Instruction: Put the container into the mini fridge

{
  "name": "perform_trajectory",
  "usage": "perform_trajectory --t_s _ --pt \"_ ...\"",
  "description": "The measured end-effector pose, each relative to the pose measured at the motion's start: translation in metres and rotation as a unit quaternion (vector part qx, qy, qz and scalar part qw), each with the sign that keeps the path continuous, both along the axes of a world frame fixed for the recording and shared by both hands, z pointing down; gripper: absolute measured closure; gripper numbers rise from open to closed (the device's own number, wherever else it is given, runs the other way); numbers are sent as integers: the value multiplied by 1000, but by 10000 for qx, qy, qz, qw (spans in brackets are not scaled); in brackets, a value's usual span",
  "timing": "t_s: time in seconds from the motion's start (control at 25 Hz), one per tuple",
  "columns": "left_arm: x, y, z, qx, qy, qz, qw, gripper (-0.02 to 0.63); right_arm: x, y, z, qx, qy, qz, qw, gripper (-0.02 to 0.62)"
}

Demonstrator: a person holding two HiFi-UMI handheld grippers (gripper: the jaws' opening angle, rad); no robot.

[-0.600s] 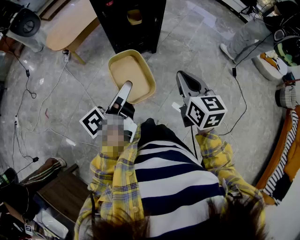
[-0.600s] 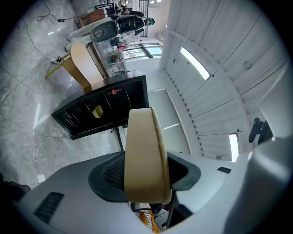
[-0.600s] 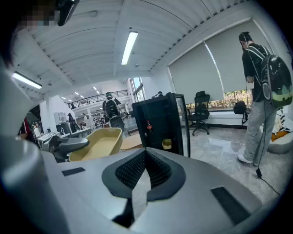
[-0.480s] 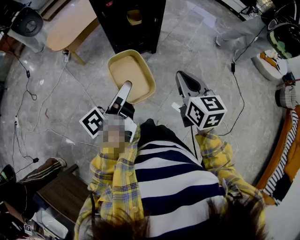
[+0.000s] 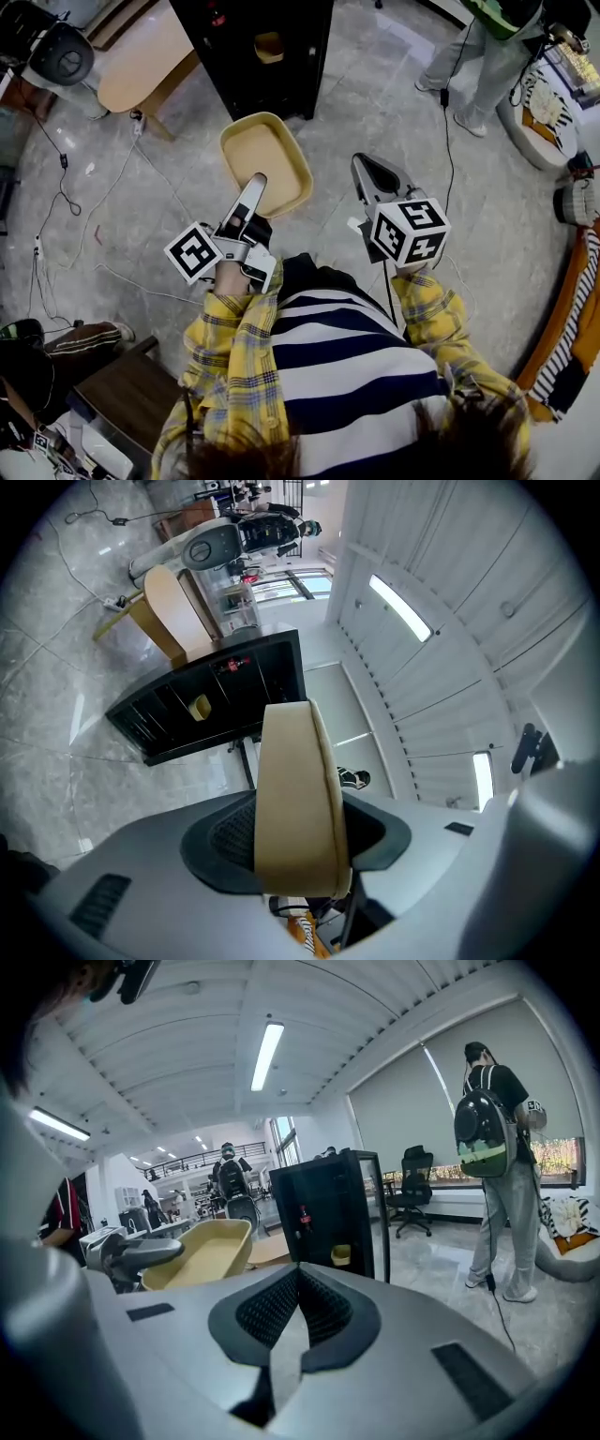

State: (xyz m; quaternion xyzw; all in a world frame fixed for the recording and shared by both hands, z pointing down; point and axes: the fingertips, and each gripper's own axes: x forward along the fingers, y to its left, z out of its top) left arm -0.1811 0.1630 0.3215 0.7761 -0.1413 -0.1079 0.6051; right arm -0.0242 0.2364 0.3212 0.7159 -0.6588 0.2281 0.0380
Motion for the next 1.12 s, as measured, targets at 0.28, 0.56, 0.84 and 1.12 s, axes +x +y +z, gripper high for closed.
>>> perform_trajectory --t_s 0.28,0.56,0.84,1.12 --pt "8 -4 8 19 10 -97 10000 383 4 -7 7 52 13 -198 9998 568" --pt "45 -5 8 -42 -11 -159 9999 383 36 -14 11 54 -74 -393 9992 568" --pt "46 -20 13 -148 -117 -237 9995 383 37 -31 18 -3 -149 -503 9986 568" --pt "52 -53 19 -167 -72 -284 9994 383 43 -57 25 -85 -110 -503 9986 568"
